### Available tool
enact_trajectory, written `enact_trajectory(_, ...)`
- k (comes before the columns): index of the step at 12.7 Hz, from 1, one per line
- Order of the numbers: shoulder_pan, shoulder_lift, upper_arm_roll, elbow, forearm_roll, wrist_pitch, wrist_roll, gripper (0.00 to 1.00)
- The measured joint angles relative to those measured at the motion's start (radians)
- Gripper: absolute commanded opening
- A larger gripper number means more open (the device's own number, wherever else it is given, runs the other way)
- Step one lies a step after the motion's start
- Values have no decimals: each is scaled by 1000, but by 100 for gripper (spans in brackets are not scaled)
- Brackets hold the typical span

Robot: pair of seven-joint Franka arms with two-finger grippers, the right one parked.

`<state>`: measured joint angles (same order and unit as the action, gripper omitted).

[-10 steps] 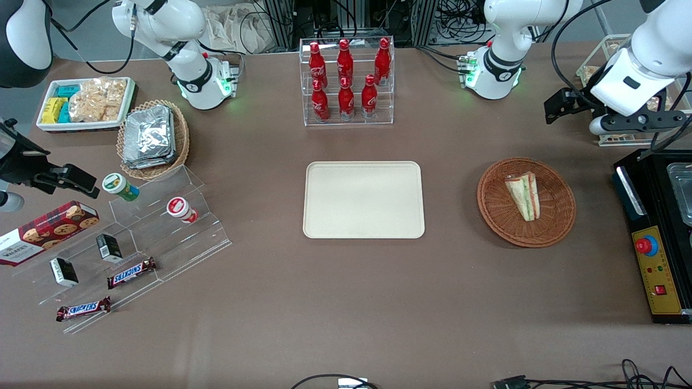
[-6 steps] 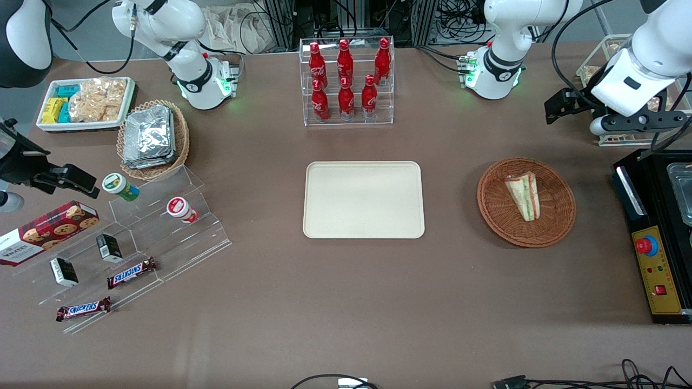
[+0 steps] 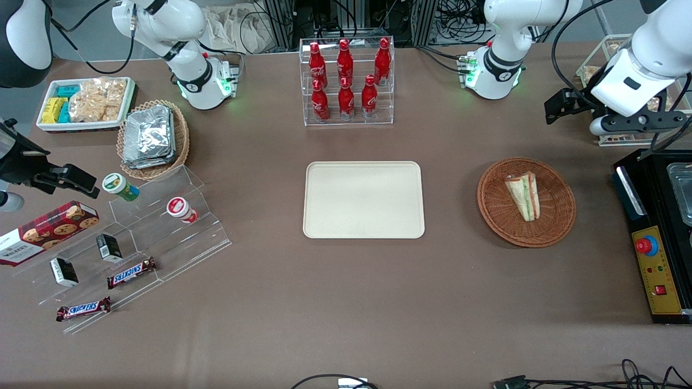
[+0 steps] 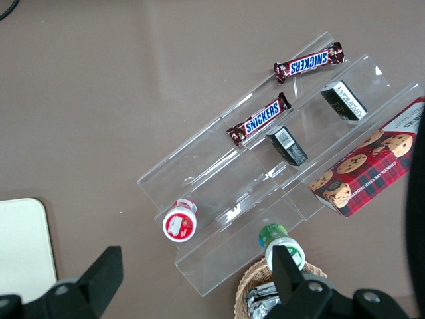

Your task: Place sandwich from basket to tray

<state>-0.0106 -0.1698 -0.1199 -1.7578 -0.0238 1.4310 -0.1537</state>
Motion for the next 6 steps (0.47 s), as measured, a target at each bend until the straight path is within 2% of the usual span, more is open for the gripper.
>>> enact_trajectory(3,0,14,1,-19,1,-7,-19,100)
enact_trajectory(6,1,12,65,-173,4,100,-41,100)
